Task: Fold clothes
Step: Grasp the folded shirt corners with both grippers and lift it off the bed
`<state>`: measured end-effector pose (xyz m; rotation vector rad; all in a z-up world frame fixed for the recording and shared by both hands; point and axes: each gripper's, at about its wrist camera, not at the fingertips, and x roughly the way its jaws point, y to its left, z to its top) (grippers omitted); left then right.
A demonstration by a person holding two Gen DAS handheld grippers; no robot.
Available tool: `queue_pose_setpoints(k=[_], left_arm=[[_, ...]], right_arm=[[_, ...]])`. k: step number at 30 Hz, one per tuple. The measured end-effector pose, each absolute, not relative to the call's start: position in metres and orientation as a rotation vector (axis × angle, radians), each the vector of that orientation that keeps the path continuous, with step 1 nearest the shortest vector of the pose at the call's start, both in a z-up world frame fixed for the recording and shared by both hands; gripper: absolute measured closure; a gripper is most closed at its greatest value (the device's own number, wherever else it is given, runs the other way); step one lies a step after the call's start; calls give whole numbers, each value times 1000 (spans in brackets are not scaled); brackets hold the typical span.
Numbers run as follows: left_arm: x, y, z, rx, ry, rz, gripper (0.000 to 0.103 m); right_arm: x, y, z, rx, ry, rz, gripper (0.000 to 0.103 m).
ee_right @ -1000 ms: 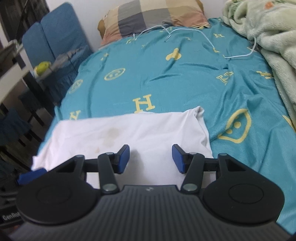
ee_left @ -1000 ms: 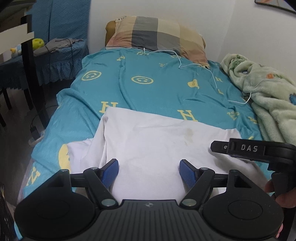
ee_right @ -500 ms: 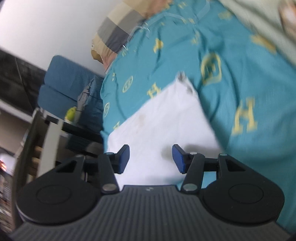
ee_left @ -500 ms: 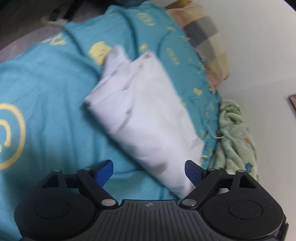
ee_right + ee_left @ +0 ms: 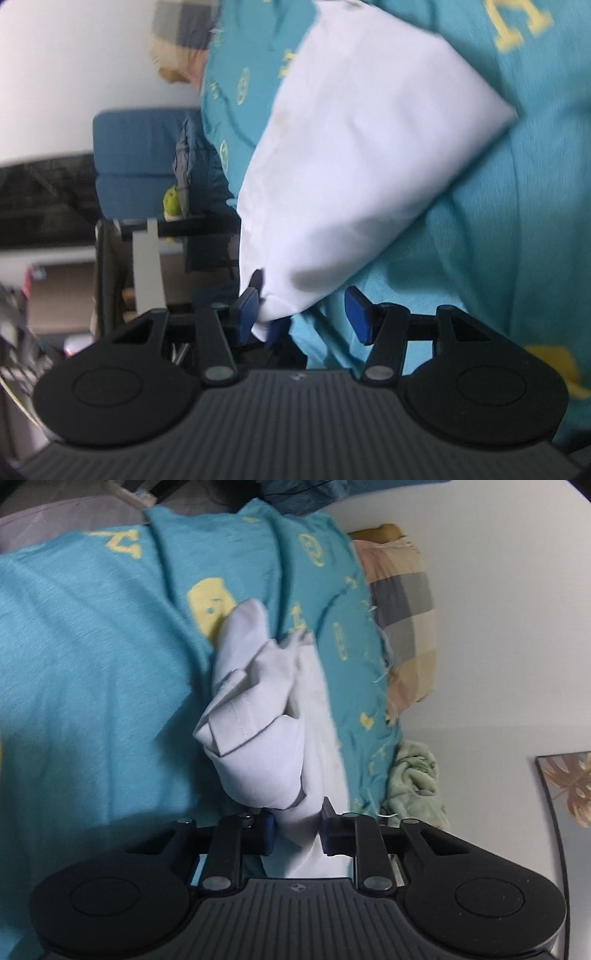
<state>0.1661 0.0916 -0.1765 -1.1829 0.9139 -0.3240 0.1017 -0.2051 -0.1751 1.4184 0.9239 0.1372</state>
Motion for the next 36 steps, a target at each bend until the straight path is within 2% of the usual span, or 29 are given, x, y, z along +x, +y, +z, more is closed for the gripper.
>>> queue_pose_setpoints(k=[3,5,17,21,23,24,26,29,31,34,36], left_arm=[[164,87,-164,-1195,853,-387,85],[162,87,-160,-1215,831,-412,86],[153,90,-164,-1313,803,-422,86],[150,89,-164,-1289,827,-413,86],[150,88,-165,-1273,841,-404,85],[149,88,-165,-1266,848,-397,84],[147,87,-166,-1258,853,-388,80],[146,86,-170,-1257,856,-380,64],[151,81,-175,-1272,864,-371,51],[148,75,-186,-1328,887,-365,38],[150,70,-196,-1368,912,-368,33]], right_arm=[[106,-209,-186,1488,889,113,48],[109,-213,-189,1512,855,104,36],[102,-249,-194,1610,709,-77,35],[111,-249,-187,1474,776,-92,49],[110,-251,-190,1462,790,-98,64],[109,-252,-190,1456,793,-99,67],[108,-253,-190,1445,799,-99,74],[108,-253,-186,1437,788,-88,79],[108,-253,-184,1437,774,-76,81],[108,-254,-175,1431,749,-56,82],[112,-256,-167,1429,719,-32,83]])
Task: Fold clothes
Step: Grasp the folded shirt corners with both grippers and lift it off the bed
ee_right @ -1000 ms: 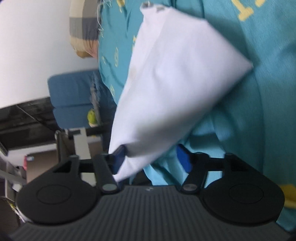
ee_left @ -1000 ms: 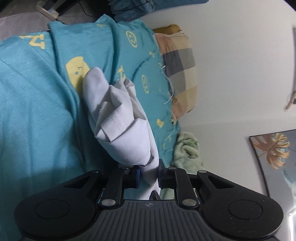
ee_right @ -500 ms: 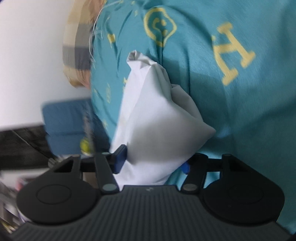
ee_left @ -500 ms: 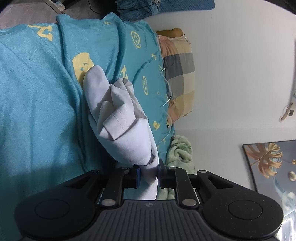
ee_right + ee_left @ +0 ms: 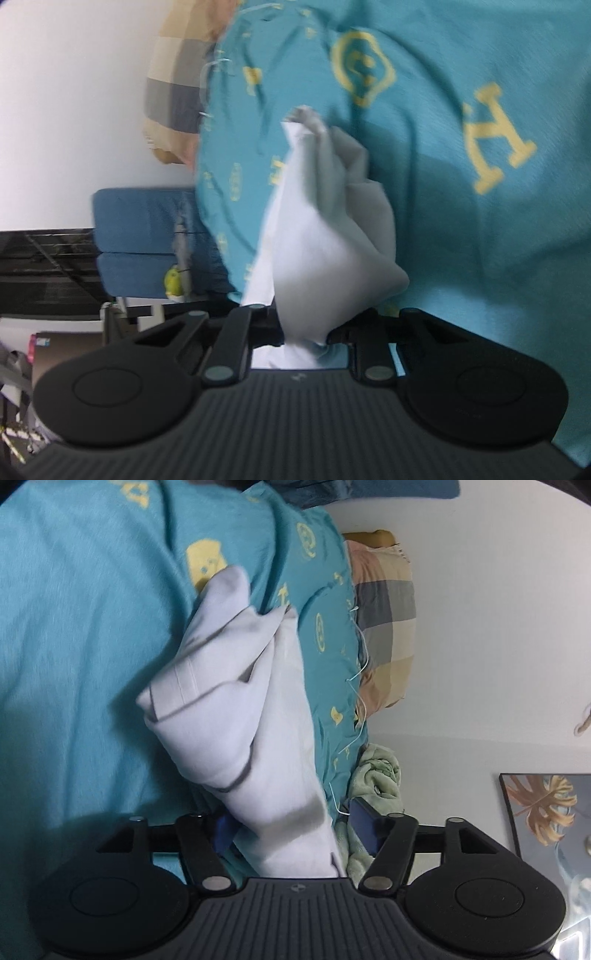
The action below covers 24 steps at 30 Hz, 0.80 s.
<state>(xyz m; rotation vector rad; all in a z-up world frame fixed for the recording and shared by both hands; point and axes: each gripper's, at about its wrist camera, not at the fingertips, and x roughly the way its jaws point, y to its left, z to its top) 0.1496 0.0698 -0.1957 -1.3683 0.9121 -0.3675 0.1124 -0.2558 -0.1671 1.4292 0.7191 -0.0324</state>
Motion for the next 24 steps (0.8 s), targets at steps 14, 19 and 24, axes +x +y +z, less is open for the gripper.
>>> queue_pose_setpoints(k=[14,19,24], left_arm=[[153,70,-229,-1538,861,-312,62],[152,70,-215,-1477,807,-354,77],[143,75,-189,-1411,810,-386,79]], right_arm=[[103,-265,-137,1389,618,23,84],[102,-266,-131,1360,605,23,84],[91,-269,-125,1364,598,30,84]])
